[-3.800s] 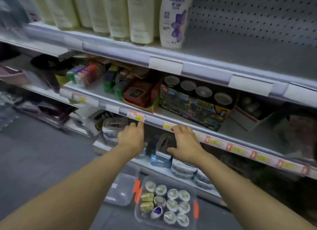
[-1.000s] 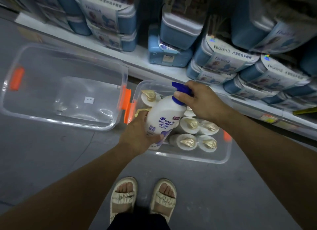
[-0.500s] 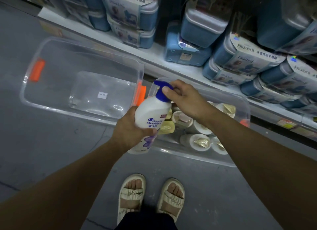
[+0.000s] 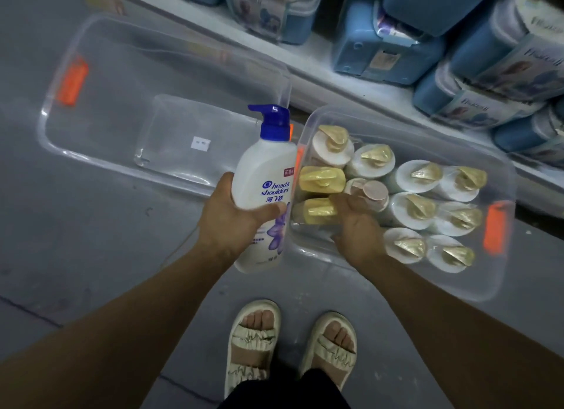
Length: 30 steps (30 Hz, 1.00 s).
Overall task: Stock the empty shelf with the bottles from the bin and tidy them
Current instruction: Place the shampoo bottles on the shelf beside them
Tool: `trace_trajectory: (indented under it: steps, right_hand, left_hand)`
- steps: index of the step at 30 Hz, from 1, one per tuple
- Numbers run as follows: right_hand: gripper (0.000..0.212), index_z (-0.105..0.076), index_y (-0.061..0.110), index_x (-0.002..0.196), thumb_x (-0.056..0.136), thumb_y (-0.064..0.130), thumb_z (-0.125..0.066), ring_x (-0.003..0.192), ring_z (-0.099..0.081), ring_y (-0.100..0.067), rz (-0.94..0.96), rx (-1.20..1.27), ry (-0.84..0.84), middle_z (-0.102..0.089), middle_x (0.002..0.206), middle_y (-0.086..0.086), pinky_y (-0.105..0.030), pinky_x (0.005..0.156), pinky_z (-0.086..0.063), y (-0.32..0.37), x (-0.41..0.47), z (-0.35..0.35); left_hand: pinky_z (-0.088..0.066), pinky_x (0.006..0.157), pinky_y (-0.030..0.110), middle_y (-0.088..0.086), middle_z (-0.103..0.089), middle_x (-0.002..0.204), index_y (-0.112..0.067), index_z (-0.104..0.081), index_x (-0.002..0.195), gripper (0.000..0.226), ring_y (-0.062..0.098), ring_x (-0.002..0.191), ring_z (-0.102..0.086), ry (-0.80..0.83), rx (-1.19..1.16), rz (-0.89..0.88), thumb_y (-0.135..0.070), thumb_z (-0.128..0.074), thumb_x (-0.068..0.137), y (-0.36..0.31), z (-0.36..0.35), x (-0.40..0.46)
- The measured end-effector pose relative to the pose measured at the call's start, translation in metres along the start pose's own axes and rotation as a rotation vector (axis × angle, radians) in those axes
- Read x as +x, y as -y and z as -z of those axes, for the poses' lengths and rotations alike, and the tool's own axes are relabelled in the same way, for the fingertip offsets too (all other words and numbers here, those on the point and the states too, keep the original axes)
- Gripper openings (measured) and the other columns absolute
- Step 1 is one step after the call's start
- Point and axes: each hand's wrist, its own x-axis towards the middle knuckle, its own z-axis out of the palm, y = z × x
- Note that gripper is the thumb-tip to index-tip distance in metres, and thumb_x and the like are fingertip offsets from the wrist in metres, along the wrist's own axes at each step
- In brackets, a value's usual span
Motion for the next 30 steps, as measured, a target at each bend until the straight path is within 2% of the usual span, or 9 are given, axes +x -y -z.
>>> trace_trajectory:
  steps: [6, 9, 11, 14, 17, 21, 24, 26, 30]
  right_hand:
    - [0.051, -0.066, 0.003, 0.084, 0.037, -0.006, -0.083, 0.084, -0.061, -0.037, 0.155, -0.203, -0.154, -0.066, 0.084, -0.016, -0.035, 0.067, -0.052, -0.013, 0.014, -0.021]
    - [0.043, -0.068, 0.006, 0.082, 0.042, -0.002, -0.082, 0.075, -0.063, -0.034, 0.134, -0.181, -0.156, -0.068, 0.075, -0.013, -0.031, 0.057, -0.049, -0.009, 0.02, -0.02]
    - [0.038, -0.067, 0.009, 0.092, 0.056, 0.008, -0.079, 0.08, -0.063, -0.034, 0.09, -0.159, -0.098, -0.069, 0.086, -0.013, -0.032, 0.06, -0.048, -0.002, 0.025, -0.015]
    - [0.04, -0.062, 0.012, 0.104, 0.066, 0.017, -0.075, 0.088, -0.063, -0.031, -0.02, 0.018, -0.06, -0.066, 0.099, -0.01, -0.033, 0.068, -0.05, 0.003, 0.027, -0.012]
    - [0.039, -0.054, 0.014, 0.091, 0.062, 0.019, -0.081, 0.075, -0.058, -0.02, -0.139, 0.366, -0.051, -0.062, 0.084, -0.001, -0.027, 0.062, -0.042, 0.006, 0.019, 0.004]
    - [0.047, -0.054, 0.014, 0.092, 0.058, 0.01, -0.085, 0.07, -0.055, -0.006, -0.242, 0.674, -0.029, -0.059, 0.079, 0.009, -0.014, 0.056, -0.042, 0.003, 0.002, 0.043]
    - [0.051, -0.058, 0.019, 0.098, 0.058, 0.002, -0.084, 0.085, -0.065, -0.014, -0.279, 0.852, -0.068, -0.067, 0.09, 0.003, -0.031, 0.073, -0.057, 0.001, -0.004, 0.081]
    - [0.05, -0.059, 0.017, 0.101, 0.06, 0.001, -0.084, 0.089, -0.066, -0.019, -0.3, 0.925, -0.091, -0.069, 0.095, -0.002, -0.042, 0.078, -0.057, 0.002, -0.007, 0.112]
    - [0.041, -0.061, 0.016, 0.099, 0.067, 0.002, -0.081, 0.091, -0.067, -0.023, -0.279, 0.989, -0.128, -0.069, 0.101, -0.01, -0.037, 0.079, -0.058, 0.005, -0.019, 0.178]
  left_hand:
    - [-0.055, 0.073, 0.03, -0.004, -0.066, 0.108, -0.021, -0.051, 0.115, 0.055, 0.014, 0.093, -0.065, -0.002, -0.035, -0.004, -0.025, -0.082, 0.07, 0.01, -0.005, 0.002]
    - [-0.055, 0.072, 0.03, -0.004, -0.065, 0.108, -0.021, -0.05, 0.115, 0.054, 0.015, 0.093, -0.065, -0.009, -0.036, -0.009, -0.025, -0.081, 0.071, 0.013, -0.007, 0.004]
    - [-0.054, 0.07, 0.028, -0.004, -0.065, 0.108, -0.022, -0.049, 0.115, 0.054, 0.015, 0.092, -0.065, -0.017, -0.034, -0.009, -0.025, -0.08, 0.071, 0.014, -0.009, 0.005]
    - [-0.055, 0.074, 0.034, -0.003, -0.064, 0.109, -0.021, -0.049, 0.117, 0.055, 0.016, 0.092, -0.065, -0.039, -0.039, -0.003, -0.025, -0.08, 0.072, 0.013, -0.01, 0.004]
    - [-0.055, 0.072, 0.032, -0.003, -0.063, 0.108, -0.022, -0.048, 0.117, 0.054, 0.016, 0.09, -0.064, -0.053, -0.041, -0.006, -0.026, -0.079, 0.073, 0.008, -0.008, 0.003]
    - [-0.049, 0.062, 0.023, -0.005, -0.062, 0.104, -0.024, -0.048, 0.115, 0.05, 0.01, 0.082, -0.062, -0.06, -0.039, -0.018, -0.027, -0.078, 0.074, -0.004, -0.003, -0.003]
    - [-0.055, 0.072, 0.034, -0.001, -0.065, 0.109, -0.02, -0.051, 0.119, 0.052, 0.016, 0.088, -0.065, -0.06, -0.036, -0.016, -0.027, -0.077, 0.075, -0.023, 0.0, -0.013]
    - [-0.056, 0.081, 0.045, 0.003, -0.066, 0.113, -0.018, -0.053, 0.12, 0.053, 0.021, 0.093, -0.066, -0.055, -0.028, -0.019, -0.029, -0.078, 0.074, -0.042, 0.003, -0.022]
    - [-0.056, 0.081, 0.045, 0.003, -0.067, 0.111, -0.018, -0.054, 0.116, 0.052, 0.021, 0.091, -0.067, -0.041, -0.045, -0.039, -0.03, -0.079, 0.072, -0.087, 0.013, -0.041]
